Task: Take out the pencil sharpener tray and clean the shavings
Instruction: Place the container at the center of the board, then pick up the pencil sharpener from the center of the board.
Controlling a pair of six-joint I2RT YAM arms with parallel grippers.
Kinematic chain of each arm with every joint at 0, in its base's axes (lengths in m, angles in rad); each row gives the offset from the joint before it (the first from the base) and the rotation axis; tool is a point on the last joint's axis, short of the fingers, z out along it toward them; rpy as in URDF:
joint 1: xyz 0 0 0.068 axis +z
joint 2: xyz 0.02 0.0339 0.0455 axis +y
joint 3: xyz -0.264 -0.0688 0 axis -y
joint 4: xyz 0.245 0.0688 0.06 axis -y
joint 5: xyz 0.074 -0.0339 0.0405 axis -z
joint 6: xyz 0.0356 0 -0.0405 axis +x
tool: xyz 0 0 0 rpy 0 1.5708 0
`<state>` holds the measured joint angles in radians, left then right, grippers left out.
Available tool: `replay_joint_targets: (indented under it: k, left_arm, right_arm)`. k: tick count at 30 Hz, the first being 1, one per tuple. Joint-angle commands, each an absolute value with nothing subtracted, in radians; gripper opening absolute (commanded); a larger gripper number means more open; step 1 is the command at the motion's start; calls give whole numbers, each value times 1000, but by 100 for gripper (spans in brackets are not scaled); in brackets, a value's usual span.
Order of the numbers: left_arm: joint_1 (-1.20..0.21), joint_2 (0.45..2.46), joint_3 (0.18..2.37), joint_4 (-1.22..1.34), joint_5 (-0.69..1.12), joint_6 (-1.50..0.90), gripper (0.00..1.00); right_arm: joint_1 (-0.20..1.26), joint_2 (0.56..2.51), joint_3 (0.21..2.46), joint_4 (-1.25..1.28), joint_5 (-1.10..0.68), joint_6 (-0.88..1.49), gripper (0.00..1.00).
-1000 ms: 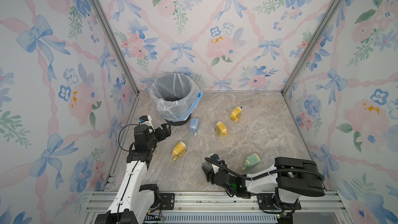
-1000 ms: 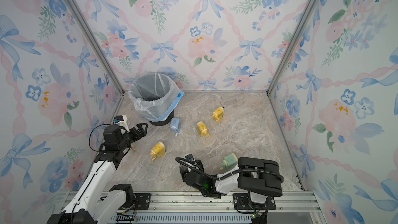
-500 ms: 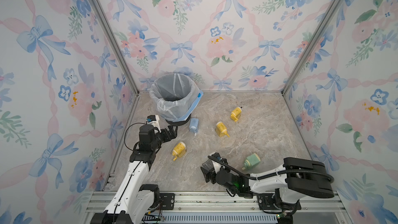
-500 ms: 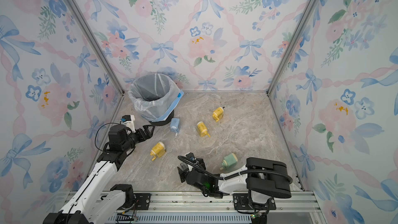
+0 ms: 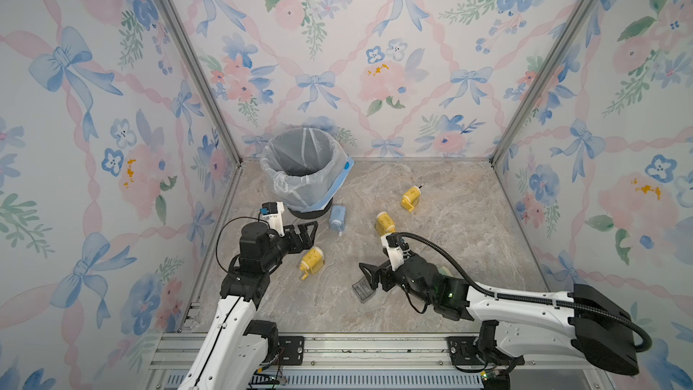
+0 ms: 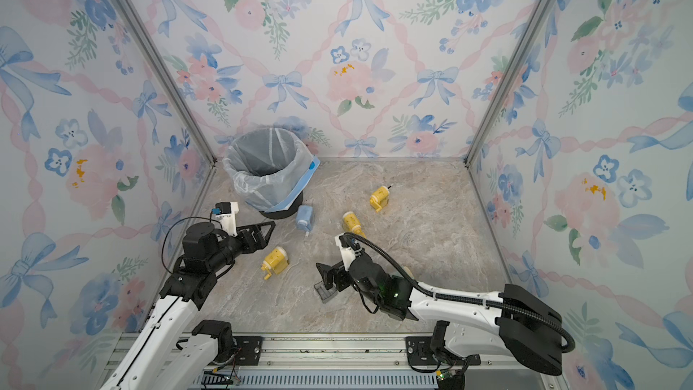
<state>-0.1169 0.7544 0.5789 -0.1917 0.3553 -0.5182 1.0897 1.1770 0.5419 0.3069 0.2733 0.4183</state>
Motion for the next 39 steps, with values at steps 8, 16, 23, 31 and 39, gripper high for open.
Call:
replay_joint_targets:
  k: [8, 16, 23, 31, 39]
  left_arm:
    - [-162, 895, 678, -533, 297, -493, 98]
    - [-285, 852, 638, -575, 93, -579, 98]
    - [-449, 938, 641, -564, -78, -601, 98]
    - [-448, 1037, 630, -486, -112, -570, 98]
    - [-448, 1145, 641, -451, 5, -535, 98]
  right_arm:
    - [956, 1067, 604, 136, 109, 356, 97]
    - [842, 1008, 568, 139, 39, 367, 97]
    - [756, 1044, 569, 184, -67, 396, 97]
    - [722, 1038, 596, 160, -106, 387, 97]
    - [682, 1018, 597, 146, -127, 392, 97]
